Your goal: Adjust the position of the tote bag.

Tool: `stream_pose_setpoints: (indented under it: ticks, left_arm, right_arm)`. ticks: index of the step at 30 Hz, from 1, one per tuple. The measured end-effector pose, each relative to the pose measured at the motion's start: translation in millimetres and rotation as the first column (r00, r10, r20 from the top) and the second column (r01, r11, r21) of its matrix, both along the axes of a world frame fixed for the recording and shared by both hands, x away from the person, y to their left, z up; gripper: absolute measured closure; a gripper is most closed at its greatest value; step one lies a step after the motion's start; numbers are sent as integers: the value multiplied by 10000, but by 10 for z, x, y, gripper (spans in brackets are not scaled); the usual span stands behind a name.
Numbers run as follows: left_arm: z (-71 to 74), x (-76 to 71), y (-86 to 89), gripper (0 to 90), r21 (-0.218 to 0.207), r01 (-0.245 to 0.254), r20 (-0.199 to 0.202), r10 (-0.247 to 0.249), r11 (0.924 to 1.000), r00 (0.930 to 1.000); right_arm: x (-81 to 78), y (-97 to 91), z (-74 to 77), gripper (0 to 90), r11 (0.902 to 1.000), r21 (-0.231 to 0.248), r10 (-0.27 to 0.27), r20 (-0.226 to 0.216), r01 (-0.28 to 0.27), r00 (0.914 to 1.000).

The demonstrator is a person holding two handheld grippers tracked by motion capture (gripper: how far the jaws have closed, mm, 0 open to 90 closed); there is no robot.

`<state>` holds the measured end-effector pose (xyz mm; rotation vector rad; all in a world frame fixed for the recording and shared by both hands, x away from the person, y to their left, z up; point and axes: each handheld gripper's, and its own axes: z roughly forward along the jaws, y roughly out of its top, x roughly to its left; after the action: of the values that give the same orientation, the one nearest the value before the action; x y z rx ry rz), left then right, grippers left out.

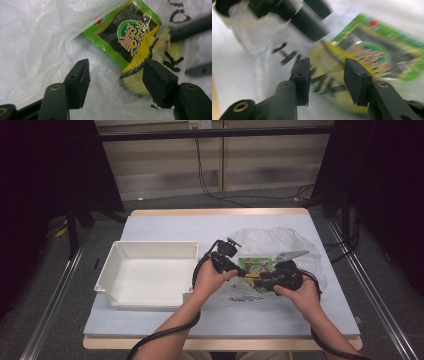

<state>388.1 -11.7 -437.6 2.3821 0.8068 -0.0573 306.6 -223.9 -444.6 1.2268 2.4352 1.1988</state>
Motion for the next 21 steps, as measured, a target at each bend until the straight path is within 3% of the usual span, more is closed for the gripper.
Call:
stream_pose_setpoints:
  ticks: [3,5,12,14,15,18,20,21]
  left_arm:
    - [-36,-19,-31,339,-39,205,-39,-205,9998,9998]
    - [-57,-31,-46,306,-81,149,-53,-150,9999,9999]
    - [-110,-31,-70,275,27,416,-102,-416,9991,9991]
    - [-120,-34,-73,334,12,559,-187,-559,9984,9983]
    - [-124,-45,-76,334,120,535,-217,-532,9985,9983]
    - [-144,-68,-93,460,225,751,-535,-738,9969,9958]
    - [-143,-76,-97,544,125,941,-626,-931,9955,9937]
    - [-128,-82,-100,593,274,975,-632,-956,9949,9934]
  right_arm:
    - [84,-87,16,444,9995,-162,-260,171,262,9995]
    - [158,-173,-51,373,9983,-302,-503,99,506,9987]
    - [193,-320,-242,370,9922,-743,-1019,-250,998,9945]
    - [177,-346,-275,414,9922,-511,-1154,-335,1136,9928]
    - [166,-358,-272,471,9926,-461,-1144,-380,1126,9927]
    - [121,-393,-233,629,9923,-524,-1132,-199,1120,9934]
    - [89,-418,-220,710,9918,-418,-1220,-202,1211,9923]
    - [58,-448,-216,780,9922,-291,-1215,-202,1209,9924]
